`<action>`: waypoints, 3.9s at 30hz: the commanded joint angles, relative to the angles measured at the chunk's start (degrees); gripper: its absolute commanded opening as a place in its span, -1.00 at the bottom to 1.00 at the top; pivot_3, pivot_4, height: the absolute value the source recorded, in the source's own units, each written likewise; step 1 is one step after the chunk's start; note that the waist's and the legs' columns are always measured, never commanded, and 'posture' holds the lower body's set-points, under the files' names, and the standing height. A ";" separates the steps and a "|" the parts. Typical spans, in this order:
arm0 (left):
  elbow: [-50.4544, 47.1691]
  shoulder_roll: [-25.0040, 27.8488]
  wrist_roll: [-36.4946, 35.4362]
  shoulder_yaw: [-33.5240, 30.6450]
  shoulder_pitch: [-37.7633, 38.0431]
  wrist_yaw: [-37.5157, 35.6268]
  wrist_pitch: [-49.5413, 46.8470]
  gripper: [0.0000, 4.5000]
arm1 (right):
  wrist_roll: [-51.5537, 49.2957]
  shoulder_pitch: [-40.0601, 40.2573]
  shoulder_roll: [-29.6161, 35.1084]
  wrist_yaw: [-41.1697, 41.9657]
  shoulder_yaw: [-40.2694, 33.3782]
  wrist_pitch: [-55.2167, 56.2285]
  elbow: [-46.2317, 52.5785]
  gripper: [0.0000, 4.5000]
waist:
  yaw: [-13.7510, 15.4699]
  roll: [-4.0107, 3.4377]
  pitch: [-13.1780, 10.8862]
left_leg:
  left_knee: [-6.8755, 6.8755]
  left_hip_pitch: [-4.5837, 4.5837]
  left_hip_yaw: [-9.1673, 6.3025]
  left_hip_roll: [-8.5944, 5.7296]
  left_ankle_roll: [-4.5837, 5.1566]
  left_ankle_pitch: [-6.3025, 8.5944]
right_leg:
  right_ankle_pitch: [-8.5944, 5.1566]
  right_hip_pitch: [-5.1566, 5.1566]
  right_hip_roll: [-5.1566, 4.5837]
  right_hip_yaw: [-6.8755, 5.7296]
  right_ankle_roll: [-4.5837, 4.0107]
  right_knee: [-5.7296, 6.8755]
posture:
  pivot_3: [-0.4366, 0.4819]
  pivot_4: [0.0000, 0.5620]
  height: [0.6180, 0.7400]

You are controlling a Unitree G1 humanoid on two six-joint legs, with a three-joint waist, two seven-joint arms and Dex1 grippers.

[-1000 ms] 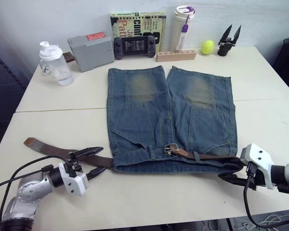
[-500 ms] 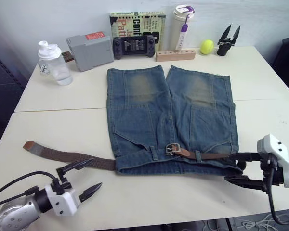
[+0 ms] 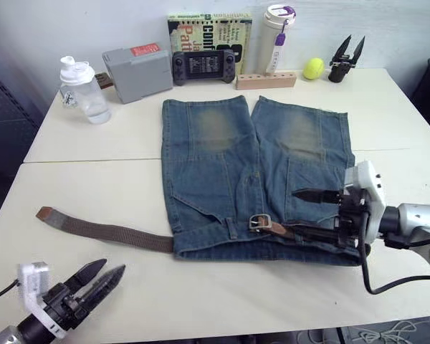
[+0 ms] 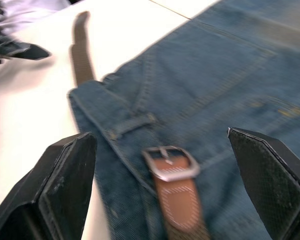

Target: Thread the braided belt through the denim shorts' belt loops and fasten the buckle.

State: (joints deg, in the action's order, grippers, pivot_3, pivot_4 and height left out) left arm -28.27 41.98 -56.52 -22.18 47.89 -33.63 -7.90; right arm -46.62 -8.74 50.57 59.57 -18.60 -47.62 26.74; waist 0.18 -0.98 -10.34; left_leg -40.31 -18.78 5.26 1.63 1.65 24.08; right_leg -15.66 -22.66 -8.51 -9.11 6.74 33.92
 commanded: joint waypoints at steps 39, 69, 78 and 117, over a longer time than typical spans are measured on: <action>0.83 -2.03 -20.28 7.62 -44.48 51.95 -26.46 -0.96 | 6.42 2.00 -1.72 -3.16 9.80 11.78 5.01 1.00 | 2.56 -0.54 0.49 | -0.66 -0.26 -0.01 -0.54 0.05 0.01 | 0.05 0.12 0.45 0.10 0.07 0.07 | -0.05 -0.47 0.85; 1.69 8.50 67.06 32.53 -46.98 10.37 9.10 -0.96 | 54.85 -3.76 -11.67 -17.48 36.63 46.40 2.03 1.00 | 0.65 0.17 0.06 | 0.27 -0.46 0.58 0.22 -1.12 -0.47 | -0.55 -1.15 0.96 -0.08 -0.67 1.01 | -0.05 -0.47 0.85; 1.77 3.99 66.84 28.73 -44.51 9.02 8.18 -1.00 | 54.22 -1.18 -9.23 -16.31 31.36 45.69 3.00 -0.43 | 1.11 0.18 0.06 | 0.22 -0.45 0.55 0.22 -1.11 -0.47 | -0.55 -1.12 0.93 -0.07 -0.67 1.05 | -0.05 -0.47 0.85; -1.27 -3.91 64.19 22.80 -42.52 3.19 6.17 -1.00 | 53.13 3.89 -9.72 -14.92 30.05 42.99 4.72 -0.29 | 1.16 0.26 0.11 | 0.13 -0.42 0.17 0.21 -1.08 -0.46 | -0.55 -1.03 0.92 -0.12 -0.67 1.08 | -0.05 -0.47 0.85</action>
State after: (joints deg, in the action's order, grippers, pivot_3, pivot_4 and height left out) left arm -26.96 38.33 8.28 2.12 5.03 -30.23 -1.88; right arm 6.68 -4.65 41.23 44.79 11.39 -5.69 30.61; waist 1.34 -0.72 -10.23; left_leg -40.18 -19.20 5.44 1.84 0.57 23.63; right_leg -16.21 -23.69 -7.60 -9.23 6.07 35.00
